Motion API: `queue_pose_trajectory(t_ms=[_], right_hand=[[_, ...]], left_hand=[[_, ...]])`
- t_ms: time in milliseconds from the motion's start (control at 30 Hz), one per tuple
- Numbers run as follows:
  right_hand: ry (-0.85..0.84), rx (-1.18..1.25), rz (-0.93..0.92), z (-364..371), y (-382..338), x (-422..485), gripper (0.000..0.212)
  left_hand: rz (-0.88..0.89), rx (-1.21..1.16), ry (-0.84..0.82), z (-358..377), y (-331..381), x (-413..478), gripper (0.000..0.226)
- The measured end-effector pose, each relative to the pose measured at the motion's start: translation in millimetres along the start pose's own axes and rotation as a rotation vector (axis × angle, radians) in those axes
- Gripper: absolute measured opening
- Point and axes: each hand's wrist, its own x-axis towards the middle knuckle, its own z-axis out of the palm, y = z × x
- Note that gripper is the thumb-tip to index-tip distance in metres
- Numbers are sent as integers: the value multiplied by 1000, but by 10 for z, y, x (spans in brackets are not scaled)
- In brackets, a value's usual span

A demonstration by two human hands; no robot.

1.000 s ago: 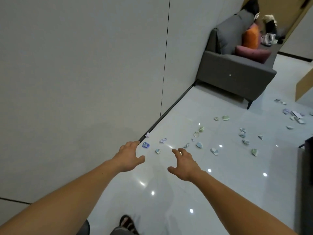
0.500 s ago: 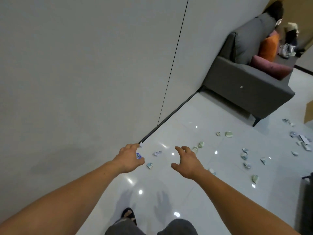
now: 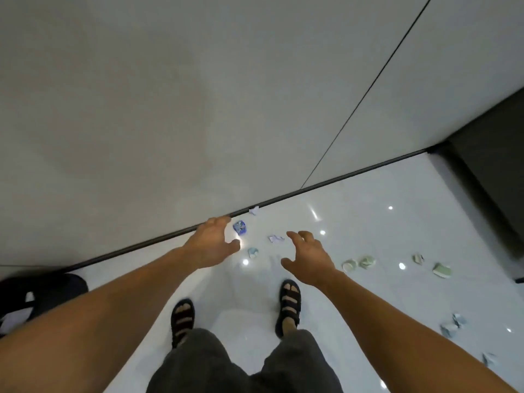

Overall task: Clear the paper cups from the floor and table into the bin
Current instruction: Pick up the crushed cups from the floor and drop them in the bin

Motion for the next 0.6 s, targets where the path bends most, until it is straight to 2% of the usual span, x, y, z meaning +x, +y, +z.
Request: queue_pose_trajectory(t_ms=[200, 467, 600], right_hand=[[-114, -48, -20, 453, 755, 1099, 70], [-121, -110, -67, 2241, 1503, 3077, 74], [-64, -134, -87, 3060, 1857, 3947, 77]], left_hand=[[-152, -91, -113, 1092, -143, 606, 74], [-254, -159, -130, 2824, -955, 2422, 72], [-211, -187, -83, 3596, -1338, 3336, 72]])
